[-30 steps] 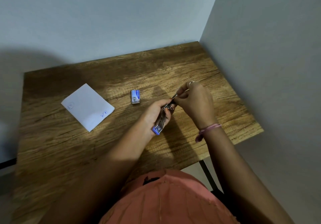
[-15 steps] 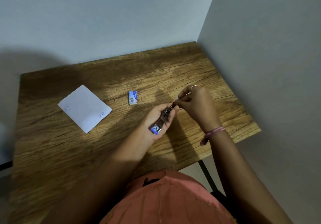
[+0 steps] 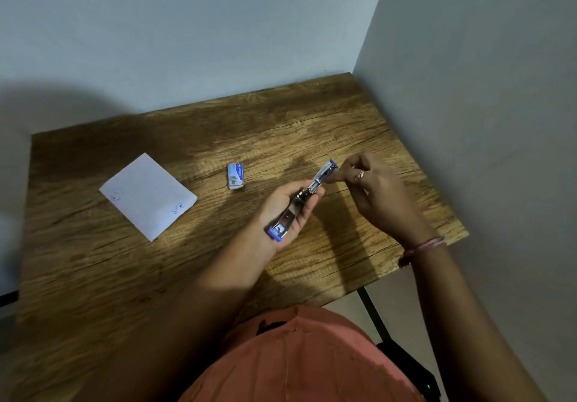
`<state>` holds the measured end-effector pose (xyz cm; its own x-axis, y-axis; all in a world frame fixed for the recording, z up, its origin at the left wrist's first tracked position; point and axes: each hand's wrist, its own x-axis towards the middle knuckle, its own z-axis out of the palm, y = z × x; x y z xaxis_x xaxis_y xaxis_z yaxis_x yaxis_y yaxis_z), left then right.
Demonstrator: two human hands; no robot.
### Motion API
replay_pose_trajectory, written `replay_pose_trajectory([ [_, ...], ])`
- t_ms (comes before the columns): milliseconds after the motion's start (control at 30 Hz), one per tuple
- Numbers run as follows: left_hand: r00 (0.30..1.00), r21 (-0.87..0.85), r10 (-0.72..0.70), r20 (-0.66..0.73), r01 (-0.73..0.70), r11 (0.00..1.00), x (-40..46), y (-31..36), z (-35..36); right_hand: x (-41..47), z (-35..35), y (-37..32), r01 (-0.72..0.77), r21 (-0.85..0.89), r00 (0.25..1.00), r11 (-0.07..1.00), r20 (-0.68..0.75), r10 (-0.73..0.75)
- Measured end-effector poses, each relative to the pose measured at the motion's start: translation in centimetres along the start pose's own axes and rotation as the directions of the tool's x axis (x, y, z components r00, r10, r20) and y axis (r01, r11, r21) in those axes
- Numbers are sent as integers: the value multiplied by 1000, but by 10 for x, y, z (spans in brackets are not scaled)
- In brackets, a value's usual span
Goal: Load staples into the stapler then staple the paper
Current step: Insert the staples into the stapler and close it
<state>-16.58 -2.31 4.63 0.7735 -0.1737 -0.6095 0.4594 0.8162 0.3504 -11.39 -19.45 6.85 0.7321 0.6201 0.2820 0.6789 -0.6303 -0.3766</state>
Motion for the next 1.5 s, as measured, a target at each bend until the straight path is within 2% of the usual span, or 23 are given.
replay_pose_trajectory([
  [100,1000,7,-2,-7,2,1000,0,0,1,1,0,-2,73,-108,997,992,3,-73],
  [233,1000,7,-12,-12,12,1000,2,0,2,4,-2,-3,130,-147,991,981,45,-125],
  [633,1000,24,-26,-10,26,999,4,-2,2,10,-3,5,185,-239,978,953,139,-155],
  [1033,999,78,-44,-2,44,996,3,-3,2,14,-5,16,244,-334,969,910,116,-218],
  [1233,997,145,-65,-44,71,987,5,-5,1,16,-6,33,214,-355,977,910,83,-197],
  [1300,996,135,-68,-50,74,988,5,-5,1,15,-4,34,191,-297,982,936,50,-185],
  [1333,996,116,-73,-44,77,990,5,-5,1,14,-3,34,151,-211,988,966,18,-151],
  [1400,996,70,-82,-30,84,994,5,-4,0,13,2,33,-22,116,998,993,-52,29],
  [1433,996,55,-85,-26,87,995,5,-3,0,12,4,30,-127,318,985,940,-73,157],
  [1500,995,43,-96,-20,97,994,5,-2,1,8,12,24,-276,640,915,717,-53,399],
])
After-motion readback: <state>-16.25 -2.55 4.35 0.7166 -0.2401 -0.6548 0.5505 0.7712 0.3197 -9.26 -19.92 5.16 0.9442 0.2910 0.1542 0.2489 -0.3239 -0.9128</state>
